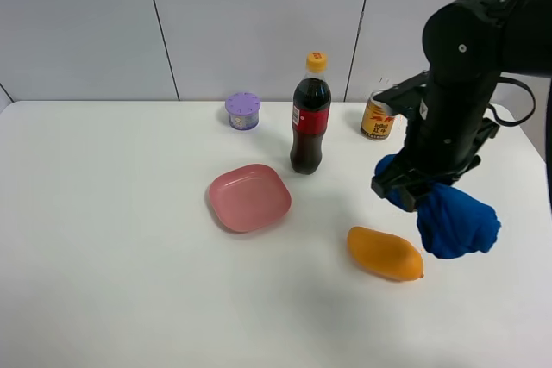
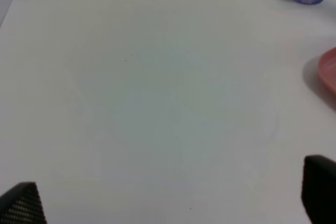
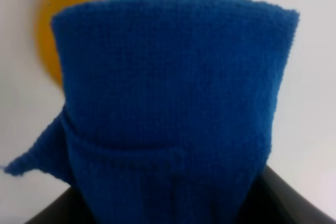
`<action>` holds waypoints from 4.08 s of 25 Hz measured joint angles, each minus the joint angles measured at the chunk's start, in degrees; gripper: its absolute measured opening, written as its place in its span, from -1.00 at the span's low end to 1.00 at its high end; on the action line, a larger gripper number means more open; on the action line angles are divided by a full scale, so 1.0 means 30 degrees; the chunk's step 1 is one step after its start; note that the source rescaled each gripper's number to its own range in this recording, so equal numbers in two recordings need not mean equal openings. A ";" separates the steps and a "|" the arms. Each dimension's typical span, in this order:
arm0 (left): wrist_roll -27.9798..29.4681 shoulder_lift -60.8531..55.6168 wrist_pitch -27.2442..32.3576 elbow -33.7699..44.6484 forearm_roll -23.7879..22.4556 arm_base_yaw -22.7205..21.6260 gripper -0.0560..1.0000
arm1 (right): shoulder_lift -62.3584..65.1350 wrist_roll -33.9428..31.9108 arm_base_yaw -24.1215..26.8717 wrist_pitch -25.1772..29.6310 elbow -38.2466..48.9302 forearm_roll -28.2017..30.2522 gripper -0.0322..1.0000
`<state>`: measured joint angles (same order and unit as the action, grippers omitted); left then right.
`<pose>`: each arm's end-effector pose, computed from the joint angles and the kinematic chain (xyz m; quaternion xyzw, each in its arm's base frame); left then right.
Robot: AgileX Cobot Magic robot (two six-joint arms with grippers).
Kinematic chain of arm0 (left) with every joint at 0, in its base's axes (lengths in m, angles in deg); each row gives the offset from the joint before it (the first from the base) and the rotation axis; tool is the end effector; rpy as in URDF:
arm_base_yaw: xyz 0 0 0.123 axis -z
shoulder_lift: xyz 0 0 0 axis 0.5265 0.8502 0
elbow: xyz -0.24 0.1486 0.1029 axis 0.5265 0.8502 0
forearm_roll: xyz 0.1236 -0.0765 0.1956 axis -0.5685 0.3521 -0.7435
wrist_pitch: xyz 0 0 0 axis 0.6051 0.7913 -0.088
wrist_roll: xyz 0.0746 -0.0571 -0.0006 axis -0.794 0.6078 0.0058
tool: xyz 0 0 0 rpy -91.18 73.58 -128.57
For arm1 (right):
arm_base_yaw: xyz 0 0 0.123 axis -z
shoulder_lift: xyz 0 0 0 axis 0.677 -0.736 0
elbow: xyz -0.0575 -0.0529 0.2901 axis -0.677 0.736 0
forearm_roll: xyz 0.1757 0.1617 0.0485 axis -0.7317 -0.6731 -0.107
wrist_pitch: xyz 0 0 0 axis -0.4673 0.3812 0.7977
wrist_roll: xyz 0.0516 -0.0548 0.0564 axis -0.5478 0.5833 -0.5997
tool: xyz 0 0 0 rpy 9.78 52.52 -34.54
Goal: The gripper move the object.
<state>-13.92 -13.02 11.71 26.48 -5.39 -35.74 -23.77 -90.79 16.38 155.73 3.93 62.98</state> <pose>-0.0265 -0.0049 0.2752 -0.0097 0.8467 0.0113 0.5319 0.2553 0.1094 0.2591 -0.2244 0.9713 -0.0790 0.0081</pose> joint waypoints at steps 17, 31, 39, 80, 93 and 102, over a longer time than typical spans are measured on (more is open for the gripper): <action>0.0000 0.0000 0.0000 0.0000 0.0000 0.0000 1.00 | -0.3630 -0.0018 0.4151 -0.9182 0.0247 0.1456 -0.93; 0.0000 0.0000 0.0000 0.0000 0.0000 0.0000 1.00 | -0.6126 -0.0159 0.4151 -1.1782 0.0247 0.1745 -0.79; 0.0000 0.0000 0.0000 0.0000 0.0000 0.0000 1.00 | -0.6126 0.0097 0.4171 -1.2042 0.0247 0.1821 0.90; 0.0000 0.0000 0.0000 0.0000 0.0000 0.0000 1.00 | 1.2319 0.1213 1.0010 -0.0074 0.0247 -0.0871 1.00; 0.0000 0.0000 0.0000 0.0000 0.0000 0.0000 1.00 | 2.1489 -0.0029 1.0010 -0.0682 0.4198 -0.1386 1.00; 0.0000 0.0000 0.0000 0.0000 0.0000 0.0000 1.00 | 2.7985 0.1752 1.0010 -0.3246 1.0311 -0.2519 1.00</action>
<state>-13.92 -13.02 11.71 26.48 -5.39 -35.74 60.19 -85.53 46.41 146.00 34.86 55.43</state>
